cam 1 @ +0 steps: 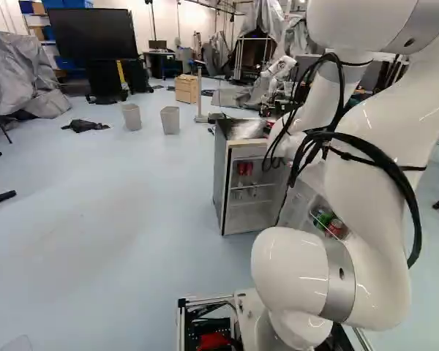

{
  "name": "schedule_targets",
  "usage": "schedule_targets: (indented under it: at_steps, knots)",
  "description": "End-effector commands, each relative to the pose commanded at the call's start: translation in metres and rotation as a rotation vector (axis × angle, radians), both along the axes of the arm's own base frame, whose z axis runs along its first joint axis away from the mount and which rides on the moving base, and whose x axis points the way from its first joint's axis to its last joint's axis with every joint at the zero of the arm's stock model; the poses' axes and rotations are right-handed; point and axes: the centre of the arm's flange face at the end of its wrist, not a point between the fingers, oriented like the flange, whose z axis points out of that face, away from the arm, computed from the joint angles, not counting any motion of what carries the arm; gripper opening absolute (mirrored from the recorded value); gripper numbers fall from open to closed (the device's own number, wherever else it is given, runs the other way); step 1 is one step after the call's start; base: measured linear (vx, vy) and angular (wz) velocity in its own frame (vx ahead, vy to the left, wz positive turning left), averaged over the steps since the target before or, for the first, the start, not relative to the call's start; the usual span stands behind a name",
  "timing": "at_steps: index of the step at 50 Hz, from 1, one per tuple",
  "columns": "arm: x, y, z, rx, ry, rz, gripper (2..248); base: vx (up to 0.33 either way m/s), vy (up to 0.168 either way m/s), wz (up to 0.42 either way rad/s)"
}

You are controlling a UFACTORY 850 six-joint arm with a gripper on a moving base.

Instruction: Grab a drink from the fridge

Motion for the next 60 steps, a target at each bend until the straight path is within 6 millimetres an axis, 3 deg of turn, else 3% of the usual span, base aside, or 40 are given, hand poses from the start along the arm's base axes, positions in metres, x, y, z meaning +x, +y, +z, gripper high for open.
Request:
schedule_targets:
  at_steps: [24,60]
  knots:
    - [-0.020,-0.036,0.011,0.055,0.097,-0.128,247,0.000,0.000,0.000]
    - [-0.028,-0.093,0.027,0.178,0.218,-0.308,247,0.000,0.000,0.000]
